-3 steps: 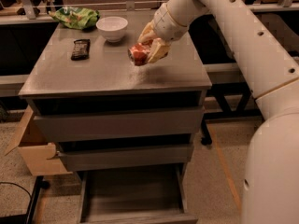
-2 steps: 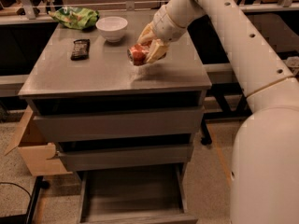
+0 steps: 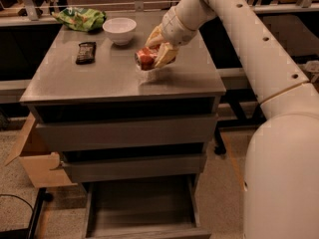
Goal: Pick coke can from bottom drawer and place on counter
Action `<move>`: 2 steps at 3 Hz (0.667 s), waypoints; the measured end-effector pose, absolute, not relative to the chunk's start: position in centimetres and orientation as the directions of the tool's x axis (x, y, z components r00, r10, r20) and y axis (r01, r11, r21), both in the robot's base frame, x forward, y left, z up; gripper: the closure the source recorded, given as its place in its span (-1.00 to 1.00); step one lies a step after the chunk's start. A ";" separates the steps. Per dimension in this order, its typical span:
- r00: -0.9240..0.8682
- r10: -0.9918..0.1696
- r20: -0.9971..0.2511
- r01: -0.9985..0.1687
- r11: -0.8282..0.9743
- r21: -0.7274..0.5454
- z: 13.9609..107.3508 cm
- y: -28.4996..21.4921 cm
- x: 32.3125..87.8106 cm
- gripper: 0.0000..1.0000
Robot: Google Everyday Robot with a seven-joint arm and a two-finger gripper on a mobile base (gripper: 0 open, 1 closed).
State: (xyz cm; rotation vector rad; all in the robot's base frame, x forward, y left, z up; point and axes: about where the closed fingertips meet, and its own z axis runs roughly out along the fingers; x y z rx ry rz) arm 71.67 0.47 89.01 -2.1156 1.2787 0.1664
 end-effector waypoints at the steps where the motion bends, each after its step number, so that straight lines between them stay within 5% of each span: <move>1: 0.517 -0.745 -0.422 -0.829 -0.312 -0.464 88.8 0.7 71.8 -0.22; 2: 0.518 -0.743 -0.424 -0.829 -0.313 -0.464 88.5 1.0 71.9 -0.68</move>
Offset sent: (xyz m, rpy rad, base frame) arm 0.0010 0.0022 -0.0021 0.0018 0.0006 0.0012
